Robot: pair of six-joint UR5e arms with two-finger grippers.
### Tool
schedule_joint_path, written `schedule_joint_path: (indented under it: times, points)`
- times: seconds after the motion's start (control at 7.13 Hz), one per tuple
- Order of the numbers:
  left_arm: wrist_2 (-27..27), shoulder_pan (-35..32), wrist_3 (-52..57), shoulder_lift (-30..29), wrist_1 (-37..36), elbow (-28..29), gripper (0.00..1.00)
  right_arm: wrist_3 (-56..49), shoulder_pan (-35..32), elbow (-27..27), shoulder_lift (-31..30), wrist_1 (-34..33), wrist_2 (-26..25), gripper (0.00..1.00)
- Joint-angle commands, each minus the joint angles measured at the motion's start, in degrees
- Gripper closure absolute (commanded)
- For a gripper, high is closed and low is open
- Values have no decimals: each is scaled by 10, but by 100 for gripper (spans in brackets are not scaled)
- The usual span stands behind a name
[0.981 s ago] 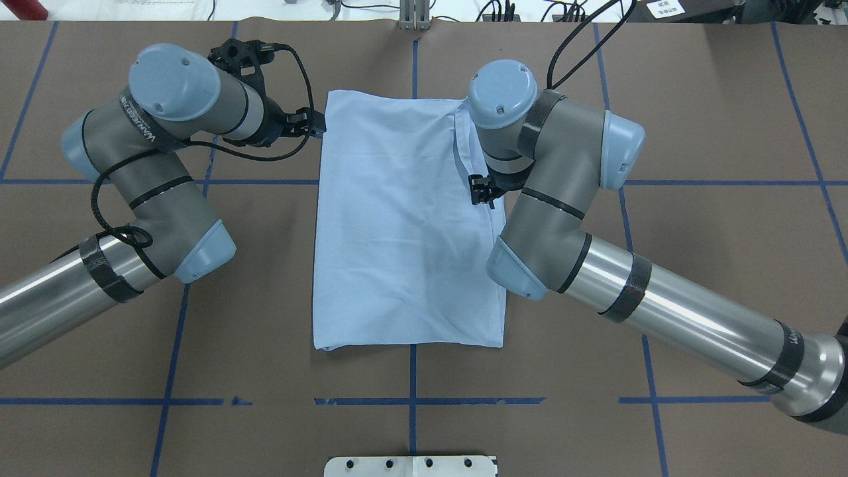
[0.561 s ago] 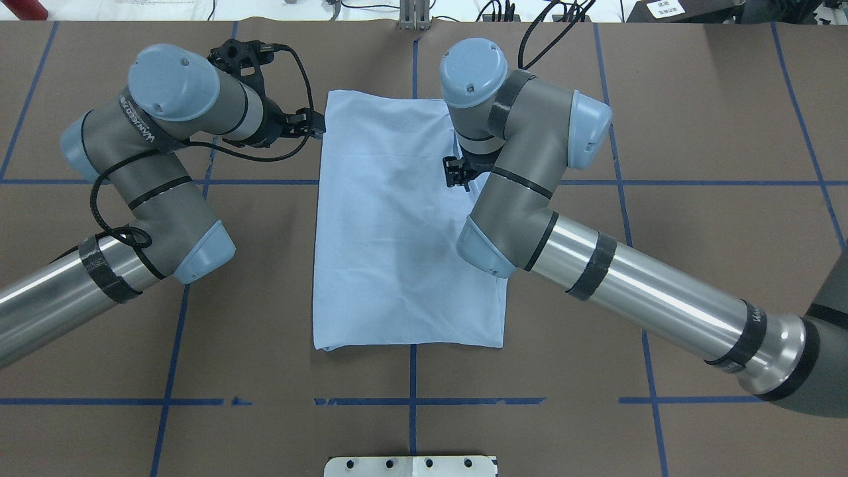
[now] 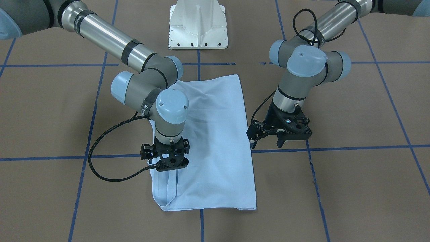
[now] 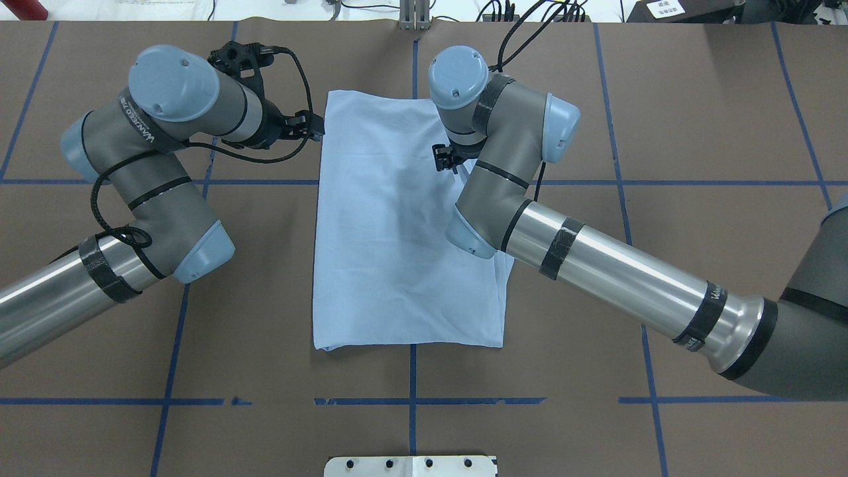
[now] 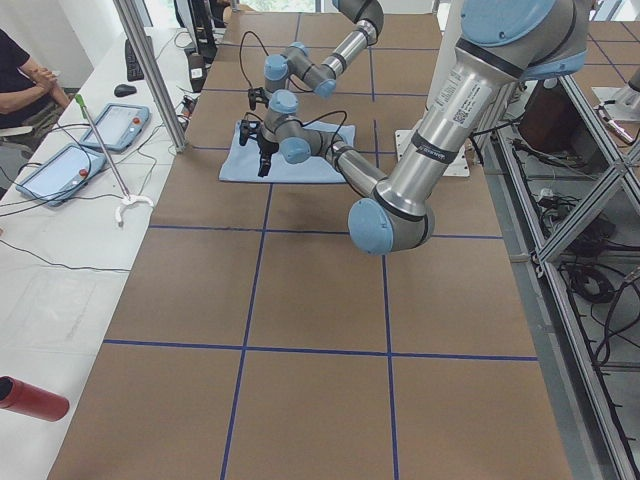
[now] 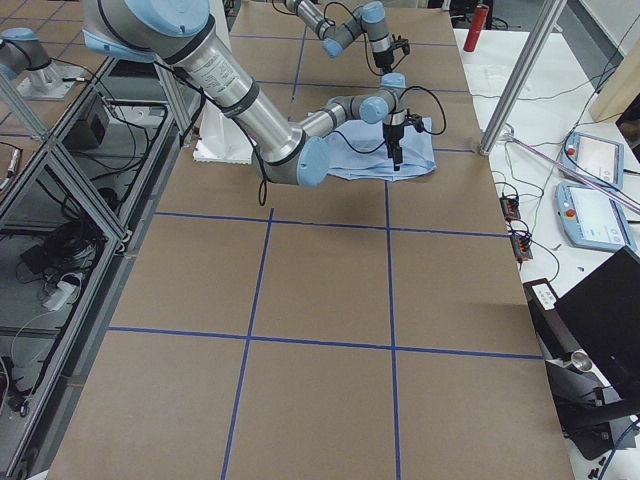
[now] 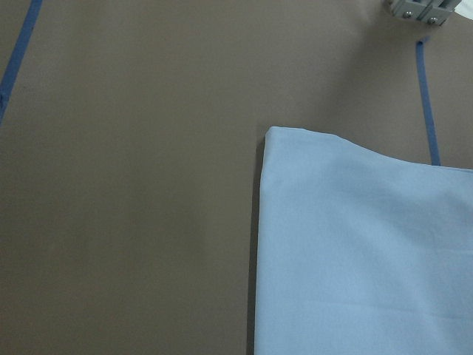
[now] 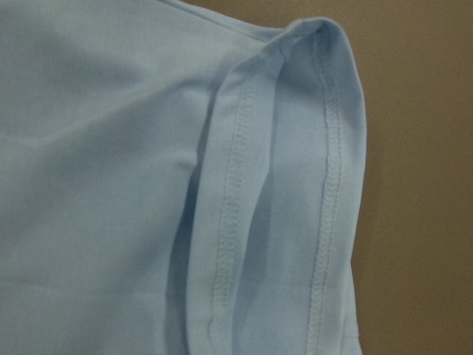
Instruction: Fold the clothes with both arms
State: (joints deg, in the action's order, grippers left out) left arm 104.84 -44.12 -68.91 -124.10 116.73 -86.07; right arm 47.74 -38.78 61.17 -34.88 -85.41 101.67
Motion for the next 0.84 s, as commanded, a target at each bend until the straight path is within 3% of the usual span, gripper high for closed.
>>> schedule_joint_path:
  times: [0.0, 0.7]
  points:
    - [0, 0, -1, -2, 20, 16, 0, -17, -11, -14, 2, 2, -2, 0]
    - [4, 0, -4, -11, 19, 13, 0, -68, -52, -22, -18, 2, 5, 0]
